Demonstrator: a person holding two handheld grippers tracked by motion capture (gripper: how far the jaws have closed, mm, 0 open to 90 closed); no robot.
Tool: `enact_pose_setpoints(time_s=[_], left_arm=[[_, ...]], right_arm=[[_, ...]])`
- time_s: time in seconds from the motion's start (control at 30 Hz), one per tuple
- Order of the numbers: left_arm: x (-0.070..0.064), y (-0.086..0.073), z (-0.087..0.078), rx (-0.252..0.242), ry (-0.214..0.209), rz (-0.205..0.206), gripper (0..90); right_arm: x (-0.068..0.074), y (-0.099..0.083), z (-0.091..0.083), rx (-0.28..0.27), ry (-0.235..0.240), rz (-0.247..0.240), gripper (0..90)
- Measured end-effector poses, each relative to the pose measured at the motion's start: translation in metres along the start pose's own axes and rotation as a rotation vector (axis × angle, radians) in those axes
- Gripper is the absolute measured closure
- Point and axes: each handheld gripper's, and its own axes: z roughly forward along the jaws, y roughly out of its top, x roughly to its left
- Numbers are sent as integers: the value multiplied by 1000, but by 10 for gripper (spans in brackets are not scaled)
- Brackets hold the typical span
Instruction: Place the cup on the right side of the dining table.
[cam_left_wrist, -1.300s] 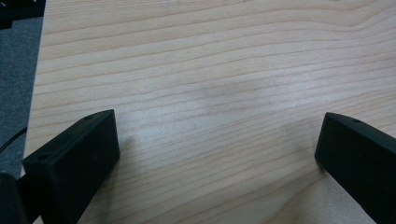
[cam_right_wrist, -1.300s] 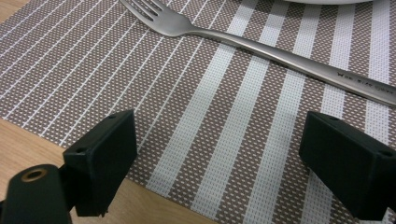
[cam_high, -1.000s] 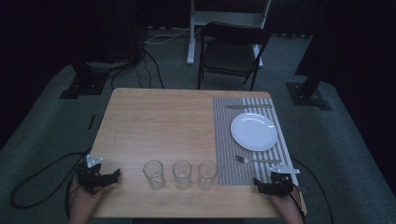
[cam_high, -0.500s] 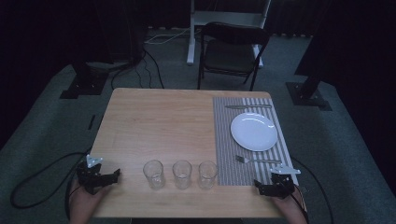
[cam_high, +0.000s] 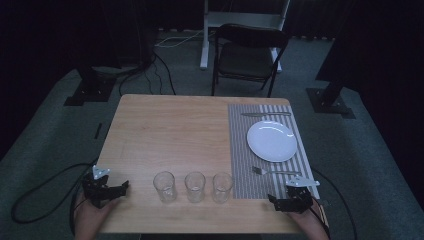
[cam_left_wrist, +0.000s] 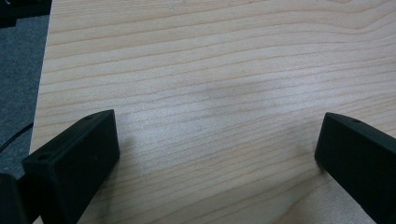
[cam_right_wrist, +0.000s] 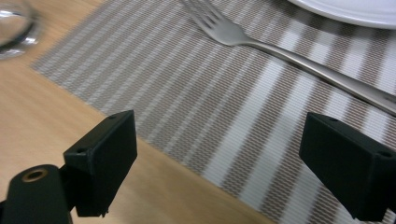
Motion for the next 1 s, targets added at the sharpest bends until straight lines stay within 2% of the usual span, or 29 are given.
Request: enact_pose_setpoints(time_s=[0.33, 1.0], left_arm=[[0, 0, 0, 0, 0, 0, 2], [0, 0, 0, 0, 0, 0, 2]], right_arm=[[12, 12, -3, -6, 40, -49, 112], [39, 49, -8, -91, 137, -109, 112]])
